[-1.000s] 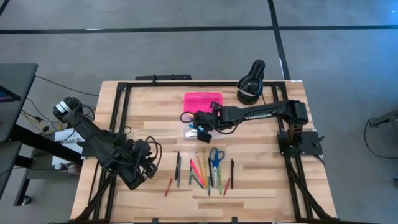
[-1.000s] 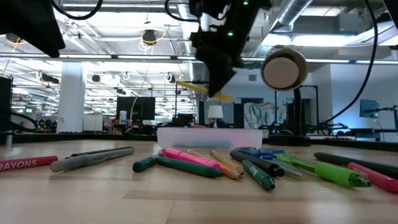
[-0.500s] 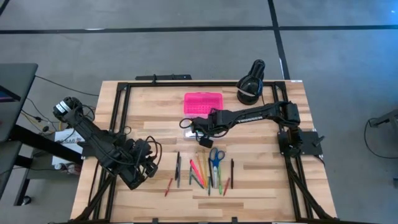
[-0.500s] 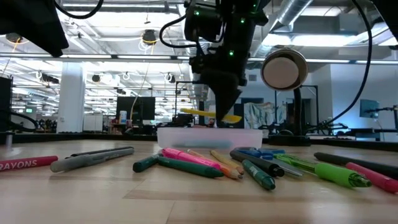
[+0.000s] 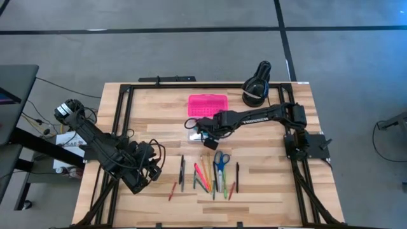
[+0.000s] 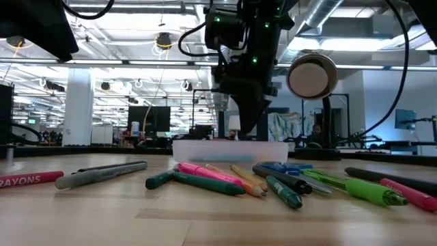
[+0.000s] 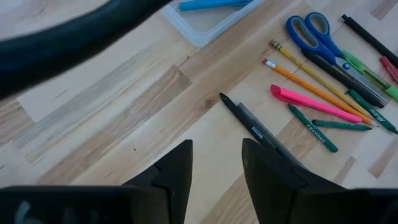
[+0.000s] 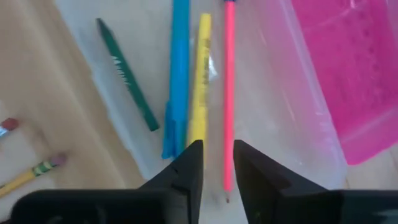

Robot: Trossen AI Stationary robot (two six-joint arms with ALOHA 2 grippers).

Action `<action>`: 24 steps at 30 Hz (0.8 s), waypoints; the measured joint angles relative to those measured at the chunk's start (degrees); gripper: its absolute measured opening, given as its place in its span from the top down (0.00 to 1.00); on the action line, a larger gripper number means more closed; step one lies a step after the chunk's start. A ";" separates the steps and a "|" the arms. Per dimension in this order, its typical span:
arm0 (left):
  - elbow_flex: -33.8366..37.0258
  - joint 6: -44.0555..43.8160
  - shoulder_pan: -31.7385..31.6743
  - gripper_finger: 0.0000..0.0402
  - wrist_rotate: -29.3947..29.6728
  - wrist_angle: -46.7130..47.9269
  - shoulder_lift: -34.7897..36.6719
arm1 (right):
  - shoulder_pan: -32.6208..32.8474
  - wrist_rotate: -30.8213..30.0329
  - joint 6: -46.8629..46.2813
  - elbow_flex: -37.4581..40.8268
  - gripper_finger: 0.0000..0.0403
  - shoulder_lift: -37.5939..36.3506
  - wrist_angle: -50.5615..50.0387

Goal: Pick & place school supplies into a supply box
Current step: Put the yellow pen into the pink supply box, then put the red crayon into the pink supply box

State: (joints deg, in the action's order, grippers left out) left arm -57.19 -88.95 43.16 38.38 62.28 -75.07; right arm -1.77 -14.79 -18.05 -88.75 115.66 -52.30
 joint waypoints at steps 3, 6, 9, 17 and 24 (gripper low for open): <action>0.00 0.00 0.00 0.67 0.47 -0.02 0.00 | 0.08 -0.06 -0.67 0.00 0.73 -0.54 -0.53; 0.00 -0.06 0.00 0.67 0.86 -0.26 0.00 | 1.06 -0.07 -2.99 0.02 0.70 -2.44 -1.35; 0.00 -0.46 0.00 0.67 0.93 -0.82 0.00 | 2.98 -0.28 -7.95 0.02 0.67 -5.47 -1.78; 4.32 6.66 -0.44 0.67 0.69 -15.85 0.00 | 13.23 -0.59 -22.68 0.00 0.68 -14.41 -5.06; 11.47 12.06 -0.46 0.67 -3.48 -31.39 -0.02 | 26.21 -10.38 -35.57 0.00 0.70 -19.67 -6.58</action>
State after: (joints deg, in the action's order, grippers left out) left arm -45.72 -76.89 42.70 34.90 30.89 -75.09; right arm 24.44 -25.17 -53.62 -88.75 96.00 -58.89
